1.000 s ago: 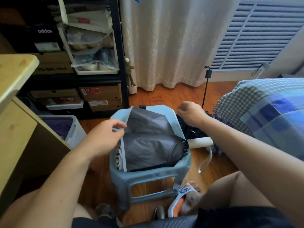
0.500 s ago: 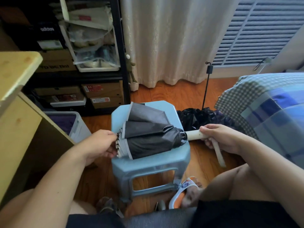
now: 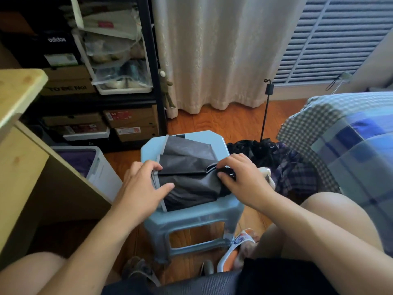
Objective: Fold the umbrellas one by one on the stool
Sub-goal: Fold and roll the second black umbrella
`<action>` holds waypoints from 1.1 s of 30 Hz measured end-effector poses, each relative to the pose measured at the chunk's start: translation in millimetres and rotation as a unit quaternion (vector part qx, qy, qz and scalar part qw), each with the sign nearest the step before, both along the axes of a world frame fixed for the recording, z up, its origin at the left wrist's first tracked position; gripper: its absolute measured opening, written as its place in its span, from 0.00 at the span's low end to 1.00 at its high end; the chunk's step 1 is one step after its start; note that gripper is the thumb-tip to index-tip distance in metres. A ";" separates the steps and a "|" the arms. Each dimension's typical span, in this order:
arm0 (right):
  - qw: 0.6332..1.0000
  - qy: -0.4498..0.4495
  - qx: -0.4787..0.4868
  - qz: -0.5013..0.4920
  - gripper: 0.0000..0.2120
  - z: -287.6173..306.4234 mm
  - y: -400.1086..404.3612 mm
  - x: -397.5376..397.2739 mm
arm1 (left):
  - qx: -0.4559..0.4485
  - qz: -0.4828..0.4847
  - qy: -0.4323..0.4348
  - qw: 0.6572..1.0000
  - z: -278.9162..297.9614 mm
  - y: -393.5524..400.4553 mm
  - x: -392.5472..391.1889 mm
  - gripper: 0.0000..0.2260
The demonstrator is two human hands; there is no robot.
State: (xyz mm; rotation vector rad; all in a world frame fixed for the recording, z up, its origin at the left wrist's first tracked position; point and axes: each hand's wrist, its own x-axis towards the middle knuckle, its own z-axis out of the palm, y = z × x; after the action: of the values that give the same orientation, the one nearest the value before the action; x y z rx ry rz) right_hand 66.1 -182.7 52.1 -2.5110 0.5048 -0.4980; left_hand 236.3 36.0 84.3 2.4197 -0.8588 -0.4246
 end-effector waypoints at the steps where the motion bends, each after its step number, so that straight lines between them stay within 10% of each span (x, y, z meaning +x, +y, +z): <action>1: 0.999 0.013 0.028 -0.030 0.05 -1.5 -1.4 2.9 | -0.022 0.009 -0.001 1.000 -1.3 -0.2 0.9 0.17; 25: 0.956 -0.019 0.245 -0.160 0.08 4.2 -11.7 28.9 | -0.358 0.084 0.170 0.914 18.3 -53.4 36.5 0.12; 33: 0.959 -0.011 0.238 -0.155 0.14 2.7 -13.8 29.5 | -0.223 0.077 0.128 0.963 6.6 -61.5 55.1 0.15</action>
State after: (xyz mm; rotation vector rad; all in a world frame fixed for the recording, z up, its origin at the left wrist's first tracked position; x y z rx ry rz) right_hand 95.5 -196.5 54.8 -1.9731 0.8999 -0.4546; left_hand 291.4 -25.5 90.9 1.9465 -0.5740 -0.4201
